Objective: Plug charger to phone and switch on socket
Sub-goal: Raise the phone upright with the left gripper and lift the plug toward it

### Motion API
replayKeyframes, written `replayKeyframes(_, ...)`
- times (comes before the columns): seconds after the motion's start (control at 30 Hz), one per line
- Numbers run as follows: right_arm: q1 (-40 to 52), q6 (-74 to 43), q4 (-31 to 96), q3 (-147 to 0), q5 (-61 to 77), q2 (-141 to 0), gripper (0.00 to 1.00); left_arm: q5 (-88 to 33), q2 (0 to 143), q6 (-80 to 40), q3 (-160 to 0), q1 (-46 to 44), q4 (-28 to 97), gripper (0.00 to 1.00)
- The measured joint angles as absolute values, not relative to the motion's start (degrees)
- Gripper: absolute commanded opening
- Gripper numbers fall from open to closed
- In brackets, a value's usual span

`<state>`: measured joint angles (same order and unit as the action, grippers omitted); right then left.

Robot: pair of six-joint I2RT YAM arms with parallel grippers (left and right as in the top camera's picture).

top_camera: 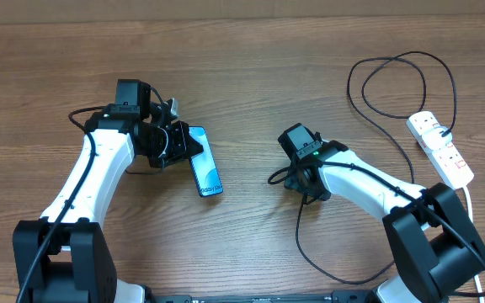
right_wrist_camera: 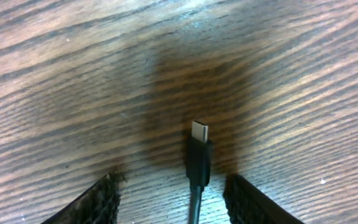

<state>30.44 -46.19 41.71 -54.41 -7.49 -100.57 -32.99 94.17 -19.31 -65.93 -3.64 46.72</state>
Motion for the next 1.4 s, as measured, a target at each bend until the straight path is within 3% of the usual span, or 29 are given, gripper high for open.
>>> replayKeyframes(0.2, 30.41, -45.87, 38.06, -51.2, -8.91, -98.63, 0.28, -32.99, 94.17, -19.31, -65.91, -3.64, 46.72, 0.04)
replayKeyframes(0.3, 30.28, -45.28, 36.05, -50.46, -9.5, -98.3, 0.04, -32.99, 94.17, -19.31, -65.93, -3.64, 46.7, 0.04)
replayKeyframes(0.5, 29.65, -42.89, 33.52, -50.22, -8.08, -98.3, 0.04, -32.99, 94.17, -19.31, -65.93, -3.64, 46.7, 0.04)
replayKeyframes(0.67, 28.75, -38.02, 38.41, -53.45, -5.02, -99.35, 0.04, -34.09, 94.17, -19.31, -65.91, -3.64, 46.22, 0.04)
replayKeyframes(0.9, 29.04, -24.62, 42.06, -54.46, 19.25, -98.35, 0.04, -47.97, 94.17, -19.18, -65.91, -2.79, 34.76, 0.04)
replayKeyframes(1.13, 29.3, -13.34, 41.95, -54.46, 41.47, -84.71, 0.04, -63.26, 94.17, -19.14, -65.91, 1.58, 24.14, 0.04)
replayKeyframes(1.4, 31.0, -7.84, 21.04, -51.77, 59.07, -82.28, 0.04, -77.06, 94.17, -20.8, -65.91, 5.3, 15.94, 0.04)
